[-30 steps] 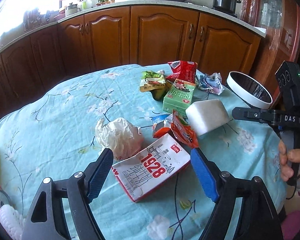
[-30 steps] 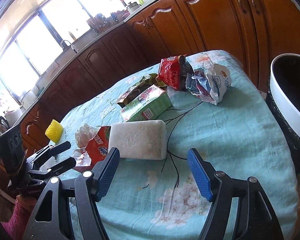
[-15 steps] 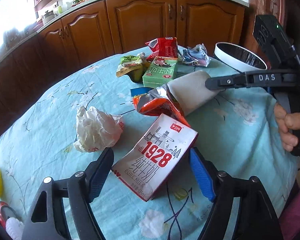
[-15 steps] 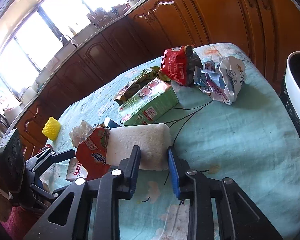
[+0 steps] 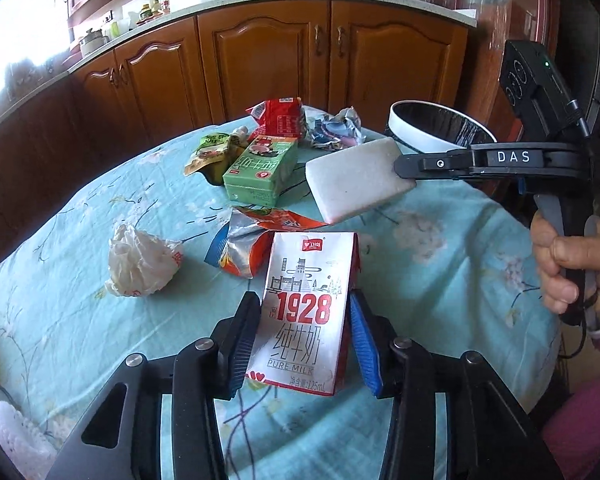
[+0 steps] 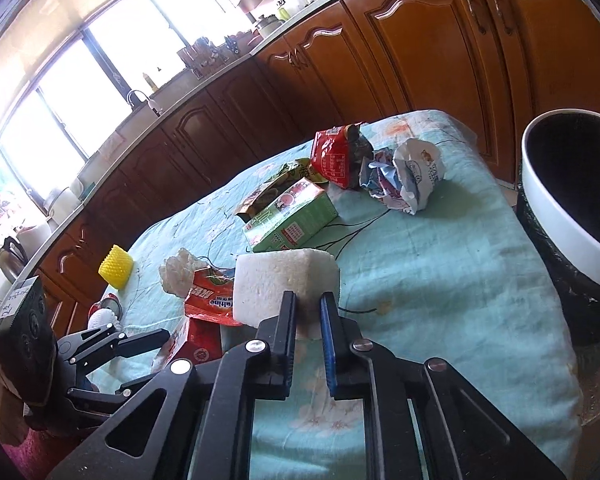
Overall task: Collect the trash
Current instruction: 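Carry carton and sponge over the bin and open both tools to drop them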
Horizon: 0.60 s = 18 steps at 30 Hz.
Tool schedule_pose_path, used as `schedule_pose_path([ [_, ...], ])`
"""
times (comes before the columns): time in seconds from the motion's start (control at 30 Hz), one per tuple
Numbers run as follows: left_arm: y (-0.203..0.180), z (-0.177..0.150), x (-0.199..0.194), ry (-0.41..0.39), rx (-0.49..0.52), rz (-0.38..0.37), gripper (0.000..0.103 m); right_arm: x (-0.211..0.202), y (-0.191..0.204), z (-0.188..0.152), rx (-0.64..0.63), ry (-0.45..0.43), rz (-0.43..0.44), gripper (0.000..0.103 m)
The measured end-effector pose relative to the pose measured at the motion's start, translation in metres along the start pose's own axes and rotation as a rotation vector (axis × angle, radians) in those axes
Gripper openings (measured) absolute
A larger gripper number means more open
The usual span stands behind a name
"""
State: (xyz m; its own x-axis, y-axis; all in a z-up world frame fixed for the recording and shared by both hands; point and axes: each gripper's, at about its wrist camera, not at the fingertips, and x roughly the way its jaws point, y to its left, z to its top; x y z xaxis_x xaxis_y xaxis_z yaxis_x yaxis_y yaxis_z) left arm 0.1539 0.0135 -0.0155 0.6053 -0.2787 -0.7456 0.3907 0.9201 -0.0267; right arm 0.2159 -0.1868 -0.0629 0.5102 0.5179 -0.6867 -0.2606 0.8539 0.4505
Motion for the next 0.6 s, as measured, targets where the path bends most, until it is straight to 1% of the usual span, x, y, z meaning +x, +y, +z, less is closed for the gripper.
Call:
schedule_pose_path([
  [0.13, -0.01, 0.001, -0.004, -0.024, -0.065, -0.033, 0.043, -0.02, -0.011, -0.002, 0.013, -0.031, -0.017, 0.012],
  [0.27, -0.02, 0.008, -0.003, -0.047, -0.12, -0.088, 0.043, -0.038, -0.026, -0.004, 0.038, -0.057, -0.04, 0.012],
  [0.43, -0.037, 0.022, 0.008, -0.061, -0.132, -0.117, 0.043, -0.061, -0.047, -0.006, 0.069, -0.088, -0.071, 0.012],
  [0.6, -0.049, 0.04, 0.03, -0.057, -0.143, -0.138, 0.043, -0.081, -0.066, -0.007, 0.098, -0.12, -0.103, 0.012],
])
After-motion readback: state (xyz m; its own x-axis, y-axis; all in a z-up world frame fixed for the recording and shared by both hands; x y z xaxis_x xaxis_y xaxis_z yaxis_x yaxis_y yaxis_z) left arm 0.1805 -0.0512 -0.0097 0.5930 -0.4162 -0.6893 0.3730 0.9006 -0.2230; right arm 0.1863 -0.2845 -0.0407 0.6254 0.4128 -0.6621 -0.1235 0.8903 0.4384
